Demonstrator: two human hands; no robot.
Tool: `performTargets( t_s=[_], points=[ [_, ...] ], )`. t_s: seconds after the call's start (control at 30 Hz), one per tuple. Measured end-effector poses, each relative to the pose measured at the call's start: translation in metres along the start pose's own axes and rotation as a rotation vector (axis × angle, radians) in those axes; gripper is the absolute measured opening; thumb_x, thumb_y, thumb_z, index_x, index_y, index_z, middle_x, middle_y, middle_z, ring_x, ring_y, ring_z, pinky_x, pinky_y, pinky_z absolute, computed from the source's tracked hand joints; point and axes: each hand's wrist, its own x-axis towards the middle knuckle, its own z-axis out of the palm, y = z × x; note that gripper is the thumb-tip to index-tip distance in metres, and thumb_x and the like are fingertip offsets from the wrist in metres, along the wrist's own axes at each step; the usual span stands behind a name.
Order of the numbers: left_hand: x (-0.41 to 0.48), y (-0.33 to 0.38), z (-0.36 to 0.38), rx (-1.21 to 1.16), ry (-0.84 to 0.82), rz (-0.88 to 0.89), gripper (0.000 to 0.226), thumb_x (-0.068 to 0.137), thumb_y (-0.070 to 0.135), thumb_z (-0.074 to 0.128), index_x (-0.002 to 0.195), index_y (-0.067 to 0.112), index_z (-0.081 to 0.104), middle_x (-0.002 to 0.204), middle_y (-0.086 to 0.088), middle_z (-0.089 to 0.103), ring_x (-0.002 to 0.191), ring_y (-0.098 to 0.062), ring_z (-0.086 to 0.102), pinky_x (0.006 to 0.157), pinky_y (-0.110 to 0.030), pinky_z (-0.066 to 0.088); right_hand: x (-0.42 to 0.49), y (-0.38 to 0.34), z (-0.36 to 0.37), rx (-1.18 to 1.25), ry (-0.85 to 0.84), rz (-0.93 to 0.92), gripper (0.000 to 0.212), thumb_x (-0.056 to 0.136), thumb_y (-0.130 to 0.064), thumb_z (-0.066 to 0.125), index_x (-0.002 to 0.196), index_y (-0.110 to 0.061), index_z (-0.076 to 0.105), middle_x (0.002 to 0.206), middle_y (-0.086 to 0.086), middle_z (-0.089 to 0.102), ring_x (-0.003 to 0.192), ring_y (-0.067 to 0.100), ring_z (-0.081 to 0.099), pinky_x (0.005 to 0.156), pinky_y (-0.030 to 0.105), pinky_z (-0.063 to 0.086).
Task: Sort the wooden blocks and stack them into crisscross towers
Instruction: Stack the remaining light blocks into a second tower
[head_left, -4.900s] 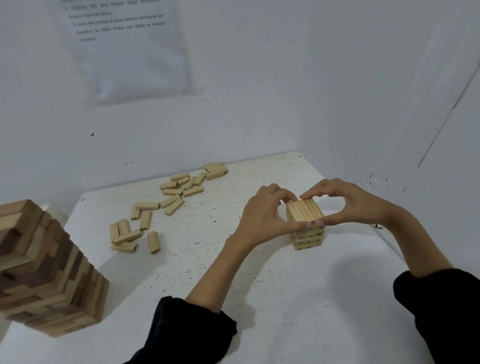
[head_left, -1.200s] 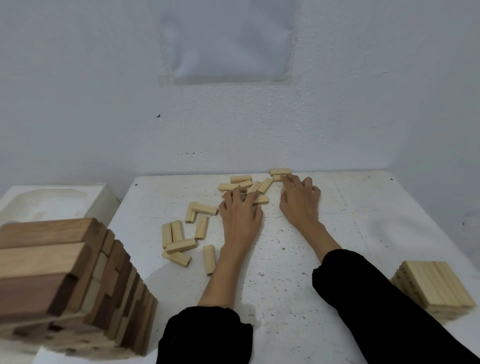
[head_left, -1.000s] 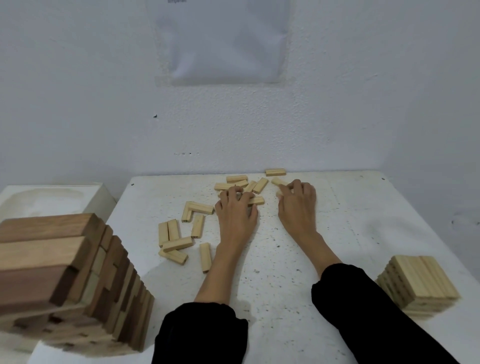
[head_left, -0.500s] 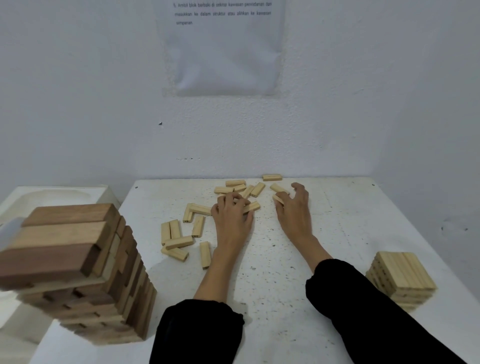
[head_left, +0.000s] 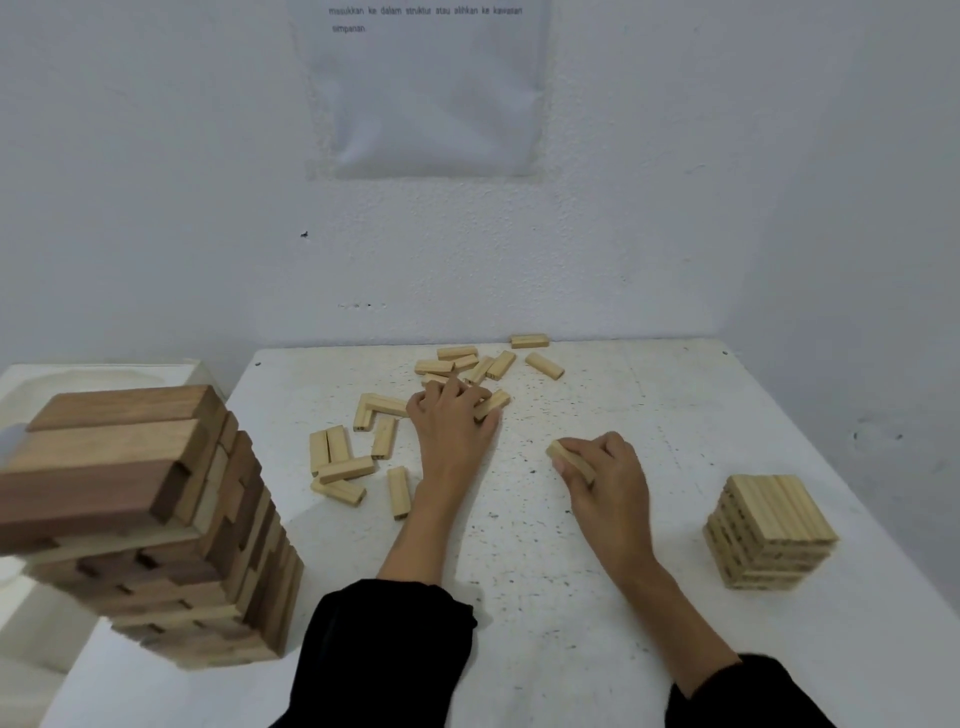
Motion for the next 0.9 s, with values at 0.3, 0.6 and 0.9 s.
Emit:
performTargets(
  t_s=[0.3,0.6,0.9],
  points=[
    [-0.042,0.015,-0.015,-0.030,0.029,0.070,0.024,0.075,0.029,0.069,0.099,0.031,0.069,0.085,0.009,0.056,0.088,-0.015,0.052,0.085,-0.027,0.013,-0.044,-0.009,-0.038,0.365,0.046,0.280,0.011,0.084,-0.017,0.068,0.095,-0.019,0.066,0.090,-0.005,0.061,0.078,0.006,0.061,0.064,0.007,0.046],
    [-0.116,0.027,-0.071,-0.076,-0.219,0.115,0.032,0.088,0.045,0.054,0.117,0.033,0.062,0.081,0.015,0.046,0.083,-0.006,0.041,0.074,-0.027,0.020,-0.051,-0.010,-0.057,0.351,-0.067,0.363,0.011,0.084,-0.029,0.068,0.091,-0.021,0.066,0.072,-0.010,0.063,0.069,0.002,0.057,0.060,0.012,0.042],
    [-0.132,0.031,-0.098,-0.257,-0.486,0.112,0.058,0.075,0.049,0.073,0.127,0.032,0.055,0.088,0.015,0.051,0.081,0.002,0.042,0.081,-0.027,0.037,-0.061,0.003,-0.073,0.030,-0.243,0.117,0.029,0.093,-0.026,0.056,0.119,-0.015,0.062,0.095,-0.001,0.054,0.067,0.002,0.048,0.064,0.021,0.037]
  ],
)
